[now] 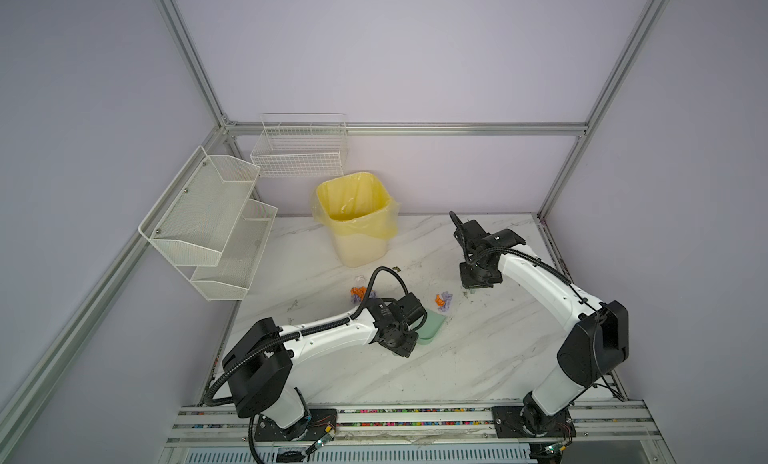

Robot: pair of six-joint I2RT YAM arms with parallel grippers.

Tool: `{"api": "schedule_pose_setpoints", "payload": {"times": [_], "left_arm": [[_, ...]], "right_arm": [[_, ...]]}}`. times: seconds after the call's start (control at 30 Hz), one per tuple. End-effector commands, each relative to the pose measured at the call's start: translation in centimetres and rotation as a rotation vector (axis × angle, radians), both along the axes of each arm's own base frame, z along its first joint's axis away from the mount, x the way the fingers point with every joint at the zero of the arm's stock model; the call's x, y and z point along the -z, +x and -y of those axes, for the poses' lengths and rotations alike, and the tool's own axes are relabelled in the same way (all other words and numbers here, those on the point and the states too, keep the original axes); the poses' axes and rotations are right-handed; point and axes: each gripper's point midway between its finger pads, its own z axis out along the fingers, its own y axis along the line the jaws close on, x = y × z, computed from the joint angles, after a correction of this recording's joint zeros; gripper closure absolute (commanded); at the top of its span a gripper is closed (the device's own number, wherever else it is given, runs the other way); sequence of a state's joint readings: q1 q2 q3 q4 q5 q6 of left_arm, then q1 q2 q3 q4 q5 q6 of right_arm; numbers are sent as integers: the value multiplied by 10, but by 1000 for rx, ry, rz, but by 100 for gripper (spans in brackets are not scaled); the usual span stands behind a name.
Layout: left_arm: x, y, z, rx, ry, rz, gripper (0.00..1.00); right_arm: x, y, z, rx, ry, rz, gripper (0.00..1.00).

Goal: Sweep away the paper scraps from the table
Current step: 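Set the dustpan by the purple and orange scraps with left while right positions brush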

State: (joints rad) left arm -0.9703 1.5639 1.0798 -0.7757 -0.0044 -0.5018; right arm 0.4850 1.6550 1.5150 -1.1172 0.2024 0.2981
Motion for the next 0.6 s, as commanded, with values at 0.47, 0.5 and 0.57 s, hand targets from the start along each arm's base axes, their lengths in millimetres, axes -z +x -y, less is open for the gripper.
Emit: {"api": "schedule_pose_setpoints", "payload": {"times": [0.47,0.5,0.57], "left_arm": [[-26,24,19,104,43,85,85],[-25,24,21,110,45,81,85],[-24,24,22,116,48,75,85]], "right_arm": [[-3,-7,-8,-61,75,20,100],[-4,-7,-8,-61,77,26,100],[-3,-9,-7,-67,71,14,100]]}}
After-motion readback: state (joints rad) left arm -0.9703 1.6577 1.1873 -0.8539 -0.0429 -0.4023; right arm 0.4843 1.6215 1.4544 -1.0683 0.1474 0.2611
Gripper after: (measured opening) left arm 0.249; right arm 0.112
